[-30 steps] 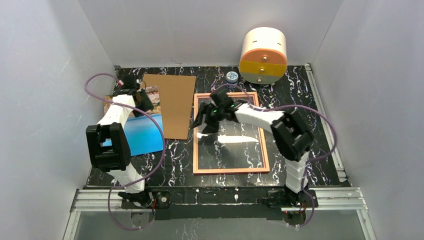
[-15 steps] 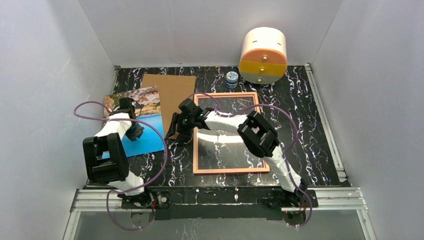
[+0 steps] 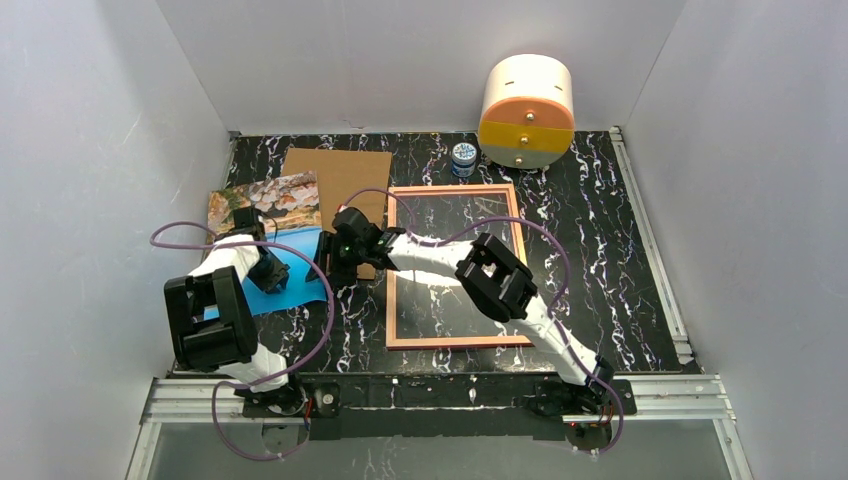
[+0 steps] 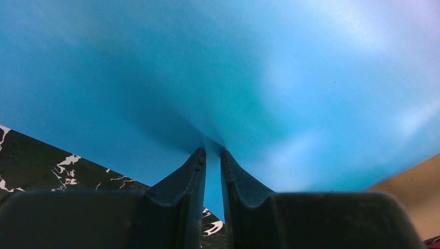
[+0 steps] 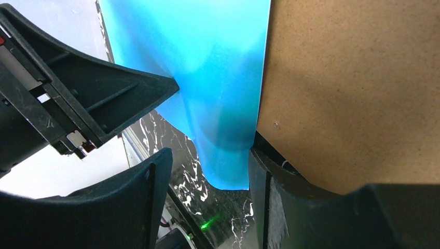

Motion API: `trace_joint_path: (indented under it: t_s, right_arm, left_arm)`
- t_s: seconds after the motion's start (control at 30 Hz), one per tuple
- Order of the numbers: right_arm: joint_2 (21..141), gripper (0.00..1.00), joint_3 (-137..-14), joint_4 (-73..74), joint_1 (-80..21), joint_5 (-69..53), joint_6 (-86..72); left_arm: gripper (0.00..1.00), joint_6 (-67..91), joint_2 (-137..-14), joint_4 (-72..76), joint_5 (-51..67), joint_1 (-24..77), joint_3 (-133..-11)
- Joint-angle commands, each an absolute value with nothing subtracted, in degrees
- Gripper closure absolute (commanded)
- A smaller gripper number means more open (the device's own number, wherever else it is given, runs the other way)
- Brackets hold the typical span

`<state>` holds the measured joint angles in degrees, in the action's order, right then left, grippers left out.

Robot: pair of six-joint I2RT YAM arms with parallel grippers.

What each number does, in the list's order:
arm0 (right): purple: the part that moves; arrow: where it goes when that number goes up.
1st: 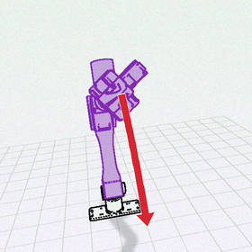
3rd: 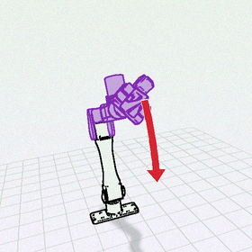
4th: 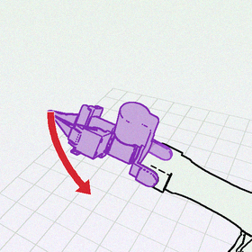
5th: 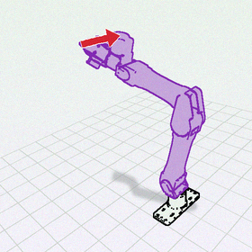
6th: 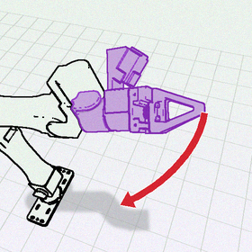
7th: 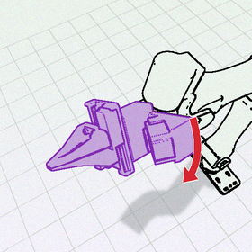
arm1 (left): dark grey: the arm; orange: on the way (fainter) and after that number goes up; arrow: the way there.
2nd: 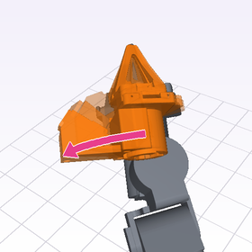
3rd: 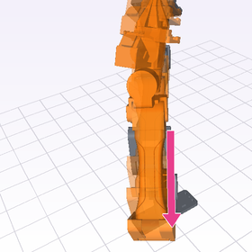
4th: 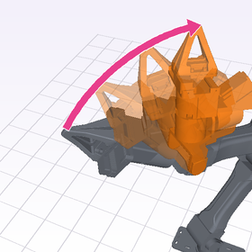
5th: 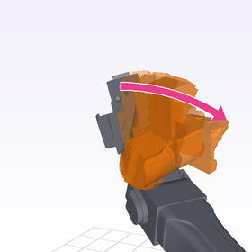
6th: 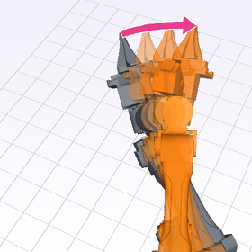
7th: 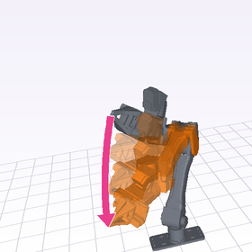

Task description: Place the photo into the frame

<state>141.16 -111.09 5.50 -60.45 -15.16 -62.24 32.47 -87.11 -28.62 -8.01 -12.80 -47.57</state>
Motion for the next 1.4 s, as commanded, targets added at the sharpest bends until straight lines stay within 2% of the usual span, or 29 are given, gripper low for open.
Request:
trace_joint_path:
  t_s: [0.0,0.13,0.37,0.67,0.97,1.13,1.37]
  right_arm:
    - [143.6,0.35,-109.2,2.0,-60.9,-15.9,-61.7]
    - [140.6,0.32,-102.0,-12.1,-60.9,-19.8,-64.0]
    - [138.3,0.13,-95.8,-24.7,-59.6,-19.1,-65.3]
    - [138.5,0.12,-95.1,-31.3,-56.9,-16.9,-68.0]
    - [141.9,0.26,-99.6,-30.5,-55.6,-22.1,-68.7]
    - [144.6,0.37,-103.4,-29.2,-55.7,-27.1,-68.3]
    - [149.3,0.46,-109.2,-26.7,-55.9,-30.5,-68.8]
  left_arm:
    - [0.84,31.9,-88.4,-31.0,-4.4,-13.7,-45.7]
    - [0.85,32.2,-89.2,-30.7,-3.5,-14.0,-45.2]
    - [0.86,31.3,-88.8,-31.4,-4.4,-14.7,-45.5]
    - [0.86,30.8,-88.9,-30.9,-4.9,-14.8,-43.9]
    - [0.86,30.2,-90.5,-30.7,-3.5,-14.8,-44.6]
    - [0.87,30.3,-90.7,-30.4,-2.9,-14.8,-45.0]
    - [0.87,30.3,-90.3,-30.7,-2.4,-14.7,-45.6]
